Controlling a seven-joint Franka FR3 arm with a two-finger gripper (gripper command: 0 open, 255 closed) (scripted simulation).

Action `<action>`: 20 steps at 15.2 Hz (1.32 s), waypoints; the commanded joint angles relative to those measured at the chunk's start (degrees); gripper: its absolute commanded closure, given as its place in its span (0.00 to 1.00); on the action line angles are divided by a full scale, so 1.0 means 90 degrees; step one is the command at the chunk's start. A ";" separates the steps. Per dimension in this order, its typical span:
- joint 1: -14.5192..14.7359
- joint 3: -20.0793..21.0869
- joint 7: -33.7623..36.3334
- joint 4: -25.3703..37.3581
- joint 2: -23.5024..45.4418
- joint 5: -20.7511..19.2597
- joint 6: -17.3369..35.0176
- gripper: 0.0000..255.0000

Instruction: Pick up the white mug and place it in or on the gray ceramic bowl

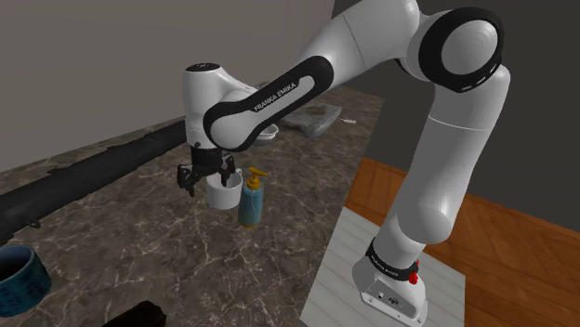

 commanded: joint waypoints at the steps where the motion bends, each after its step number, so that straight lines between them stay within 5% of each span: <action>1: -0.0004 -0.0012 0.0014 -0.0053 0.0049 -0.0033 0.0102 0.00; 8: -0.0004 -0.0012 0.0015 -0.0051 0.0049 -0.0034 0.0101 0.00; 9: -0.0004 -0.0012 0.0015 -0.0051 0.0049 -0.0034 0.0101 1.00; 20: -0.0014 0.0000 -0.0040 0.0006 -0.0058 0.0034 -0.0053 1.00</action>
